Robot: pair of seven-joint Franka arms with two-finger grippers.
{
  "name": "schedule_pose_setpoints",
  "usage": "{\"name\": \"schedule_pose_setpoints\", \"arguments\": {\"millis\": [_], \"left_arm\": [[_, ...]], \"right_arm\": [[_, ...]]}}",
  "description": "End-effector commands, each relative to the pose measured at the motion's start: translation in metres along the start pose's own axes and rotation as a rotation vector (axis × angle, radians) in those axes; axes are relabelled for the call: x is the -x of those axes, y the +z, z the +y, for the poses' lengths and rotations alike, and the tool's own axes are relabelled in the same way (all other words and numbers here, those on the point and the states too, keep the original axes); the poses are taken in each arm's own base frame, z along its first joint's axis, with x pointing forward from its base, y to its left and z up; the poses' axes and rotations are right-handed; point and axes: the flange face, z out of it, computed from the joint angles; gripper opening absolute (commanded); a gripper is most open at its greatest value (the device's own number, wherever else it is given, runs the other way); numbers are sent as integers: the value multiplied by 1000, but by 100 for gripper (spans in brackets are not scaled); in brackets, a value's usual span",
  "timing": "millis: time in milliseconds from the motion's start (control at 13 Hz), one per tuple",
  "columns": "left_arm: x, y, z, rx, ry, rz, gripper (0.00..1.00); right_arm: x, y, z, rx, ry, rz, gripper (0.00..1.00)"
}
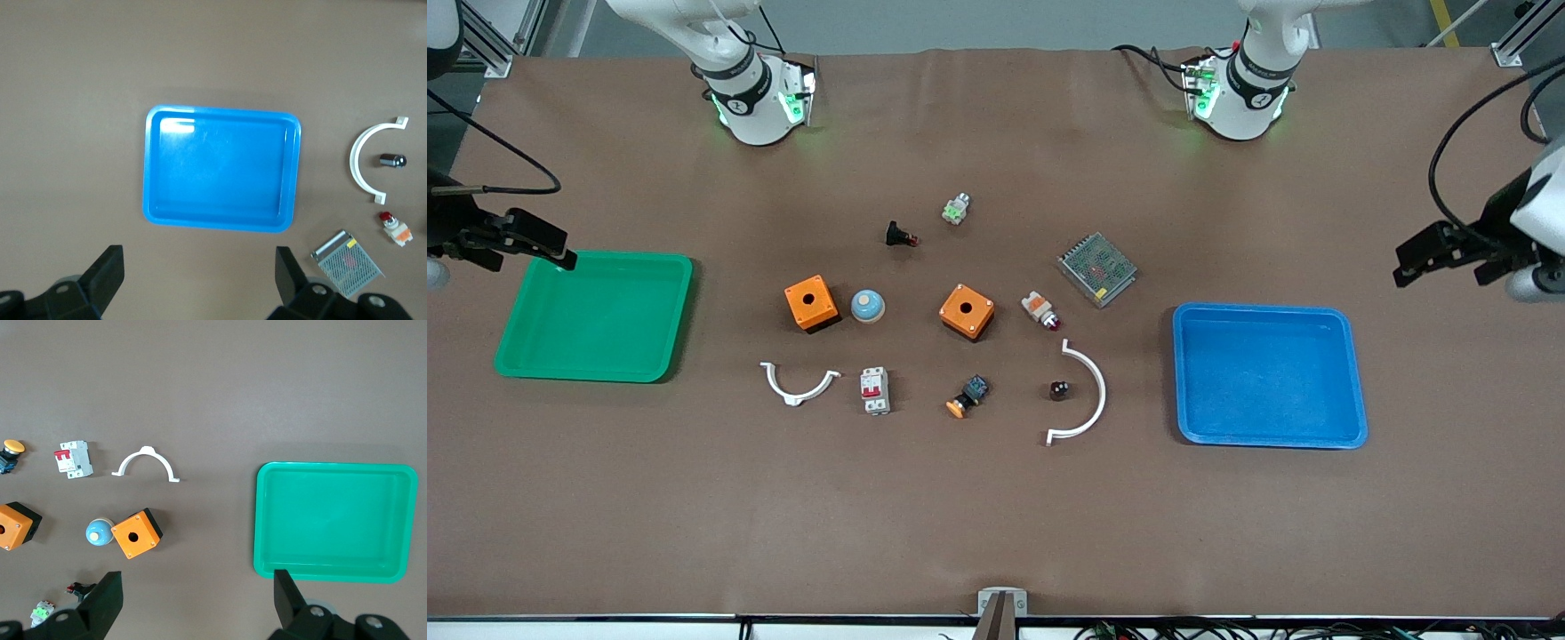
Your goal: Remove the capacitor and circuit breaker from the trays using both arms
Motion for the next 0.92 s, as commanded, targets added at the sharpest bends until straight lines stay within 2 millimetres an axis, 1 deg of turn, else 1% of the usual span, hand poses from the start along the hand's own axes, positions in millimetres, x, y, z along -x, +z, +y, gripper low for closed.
{"name": "schedule_pose_setpoints", "arguments": {"millis": [0,77,231,385,462,692,846], "left_arm": [[33,-7,2,3,-3,-44,100],[37,-9,7,2,-2,-53,100],[44,-21,9,-3,-9,-36,100],[40,-16,4,-8,-16,-45,100],[39,-12,7,-15,-10,-50,100],[39,-14,16,-13,7,-48,100],[39,-15,16,-11,10,-45,100]], "right_arm": [[11,-10,13,6,17,5,100],[10,-15,12,8,15,19,100],[9,-17,12,3,18,30,100],[10,-16,13,3,19,21,100],[10,-16,13,3,19,19,100],[10,-17,12,3,29,22,100],[10,-23,10,3,25,34,100]]}}
